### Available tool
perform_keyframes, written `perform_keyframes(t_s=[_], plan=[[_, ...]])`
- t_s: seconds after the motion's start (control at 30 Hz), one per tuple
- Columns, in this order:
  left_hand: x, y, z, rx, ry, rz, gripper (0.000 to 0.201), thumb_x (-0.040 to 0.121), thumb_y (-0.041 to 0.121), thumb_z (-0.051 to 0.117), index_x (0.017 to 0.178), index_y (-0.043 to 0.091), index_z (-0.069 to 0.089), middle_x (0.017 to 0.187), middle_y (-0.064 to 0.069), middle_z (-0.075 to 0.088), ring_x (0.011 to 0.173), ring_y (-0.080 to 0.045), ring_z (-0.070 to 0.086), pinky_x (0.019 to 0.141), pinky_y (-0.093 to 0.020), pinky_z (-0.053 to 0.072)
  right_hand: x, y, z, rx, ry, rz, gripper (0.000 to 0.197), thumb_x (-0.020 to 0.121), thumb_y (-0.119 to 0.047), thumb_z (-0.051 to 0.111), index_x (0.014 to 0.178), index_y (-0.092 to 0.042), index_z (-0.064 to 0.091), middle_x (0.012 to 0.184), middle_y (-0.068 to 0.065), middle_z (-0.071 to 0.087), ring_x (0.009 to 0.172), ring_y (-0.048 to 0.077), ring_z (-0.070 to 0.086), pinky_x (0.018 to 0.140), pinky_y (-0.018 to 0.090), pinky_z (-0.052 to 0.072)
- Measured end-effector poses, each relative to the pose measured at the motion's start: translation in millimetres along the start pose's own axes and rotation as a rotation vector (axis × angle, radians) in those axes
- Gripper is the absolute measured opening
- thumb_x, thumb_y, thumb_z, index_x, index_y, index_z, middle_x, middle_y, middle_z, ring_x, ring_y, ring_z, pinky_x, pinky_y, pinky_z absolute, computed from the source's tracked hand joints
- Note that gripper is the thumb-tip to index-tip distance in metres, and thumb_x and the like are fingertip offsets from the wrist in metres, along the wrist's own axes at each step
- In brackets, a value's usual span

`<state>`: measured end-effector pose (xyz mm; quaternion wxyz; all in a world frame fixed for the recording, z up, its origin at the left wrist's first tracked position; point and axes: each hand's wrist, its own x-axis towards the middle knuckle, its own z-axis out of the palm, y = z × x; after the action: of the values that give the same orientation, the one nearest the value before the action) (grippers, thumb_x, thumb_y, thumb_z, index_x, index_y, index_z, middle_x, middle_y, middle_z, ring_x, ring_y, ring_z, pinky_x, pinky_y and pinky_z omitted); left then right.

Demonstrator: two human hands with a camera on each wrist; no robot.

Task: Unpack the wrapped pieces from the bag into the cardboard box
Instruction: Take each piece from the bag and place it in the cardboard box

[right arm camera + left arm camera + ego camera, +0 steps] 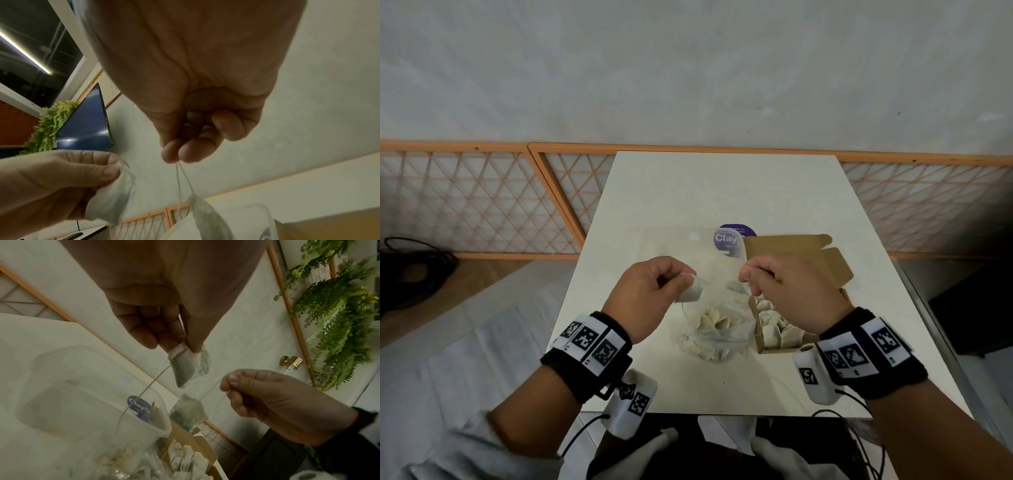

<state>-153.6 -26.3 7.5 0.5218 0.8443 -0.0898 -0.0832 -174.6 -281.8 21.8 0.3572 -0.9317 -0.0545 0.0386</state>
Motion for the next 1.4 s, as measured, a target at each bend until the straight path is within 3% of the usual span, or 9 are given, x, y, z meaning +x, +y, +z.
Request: perform_keyframes(t_s=[0.17,0.4,0.53,0.67,0.8,0.97,1.17,1.3,1.4], plan=[[-7,5,5,0.071,-0.155,0.07,0.008,0.093,0.03,0.075,0.09,0.036,0.079,0.116,0.017,0.069,0.107,0.003,0.064,0.091,-0.021,0.05,-8,-22,-18,0.046,0.083,-0.085,0.02,0.104,-0.033,0.059,0.091,-0.032,0.074,0.077,-0.01,0.072,0.072,0.012,0.069,0.068,0.043,0.059],[-19,48,4,0.026,-0.306,0.188,0.008,0.091,0.029,0.078,0.094,0.036,0.079,0.163,0.022,0.031,0.151,0.012,0.015,0.123,-0.026,0.018,-26,-67,-59,0.018,0.034,-0.197,0.027,0.107,-0.038,0.049,0.091,-0.03,0.068,0.086,-0.01,0.071,0.076,0.012,0.068,0.072,0.036,0.055],[-21,69,1,-0.083,-0.336,0.294,0.005,0.092,0.017,0.078,0.095,0.02,0.079,0.156,0.017,0.045,0.146,0.01,0.032,0.124,-0.029,0.022,-34,-80,-75,0.049,0.016,-0.254,0.028,0.108,-0.033,0.05,0.09,-0.025,0.069,0.081,-0.017,0.069,0.076,0.009,0.067,0.066,0.014,0.047],[-21,76,5,-0.147,-0.358,0.346,0.005,0.091,0.014,0.078,0.096,0.013,0.079,0.135,0.006,0.063,0.141,-0.007,0.048,0.123,-0.041,0.029,-39,-85,-85,0.155,-0.002,-0.251,0.029,0.108,-0.029,0.05,0.093,-0.018,0.072,0.081,-0.011,0.071,0.077,0.012,0.068,0.071,0.016,0.048],[-22,78,8,-0.139,-0.344,0.364,0.007,0.093,0.013,0.076,0.098,0.011,0.079,0.108,0.004,0.073,0.109,-0.019,0.068,0.105,-0.039,0.049,-44,-89,-91,0.211,0.023,-0.269,0.03,0.105,-0.032,0.05,0.091,-0.017,0.072,0.083,-0.008,0.074,0.076,0.011,0.068,0.067,0.011,0.043],[-25,73,9,-0.145,-0.323,0.354,0.007,0.092,0.011,0.076,0.098,0.01,0.08,0.095,0.015,0.071,0.09,-0.008,0.067,0.086,-0.019,0.05,-38,-80,-99,0.171,0.147,-0.243,0.03,0.106,-0.037,0.051,0.089,-0.023,0.072,0.075,-0.004,0.073,0.071,0.01,0.067,0.066,0.014,0.043],[-29,72,4,-0.142,-0.325,0.355,0.006,0.092,0.016,0.077,0.096,0.016,0.081,0.096,0.012,0.072,0.084,-0.011,0.063,0.083,-0.024,0.051,-20,-52,-91,0.069,0.195,-0.133,0.023,0.105,-0.035,0.058,0.088,-0.026,0.07,0.076,-0.012,0.07,0.068,0.009,0.064,0.068,0.028,0.049],[-29,70,4,-0.089,-0.304,0.346,0.007,0.092,0.018,0.077,0.096,0.02,0.082,0.094,0.016,0.07,0.083,-0.011,0.064,0.081,-0.024,0.051,-25,-46,-77,-0.034,0.225,-0.058,0.016,0.101,-0.043,0.062,0.114,-0.036,0.068,0.103,-0.022,0.068,0.08,0.002,0.062,0.072,0.019,0.046],[-28,70,5,-0.015,-0.298,0.347,0.008,0.092,0.019,0.077,0.096,0.024,0.082,0.097,0.012,0.069,0.092,-0.016,0.068,0.085,-0.021,0.053,-34,-58,-66,-0.054,0.234,-0.091,0.019,0.097,-0.052,0.06,0.111,-0.042,0.067,0.109,-0.02,0.062,0.09,-0.001,0.062,0.079,0.02,0.047]])
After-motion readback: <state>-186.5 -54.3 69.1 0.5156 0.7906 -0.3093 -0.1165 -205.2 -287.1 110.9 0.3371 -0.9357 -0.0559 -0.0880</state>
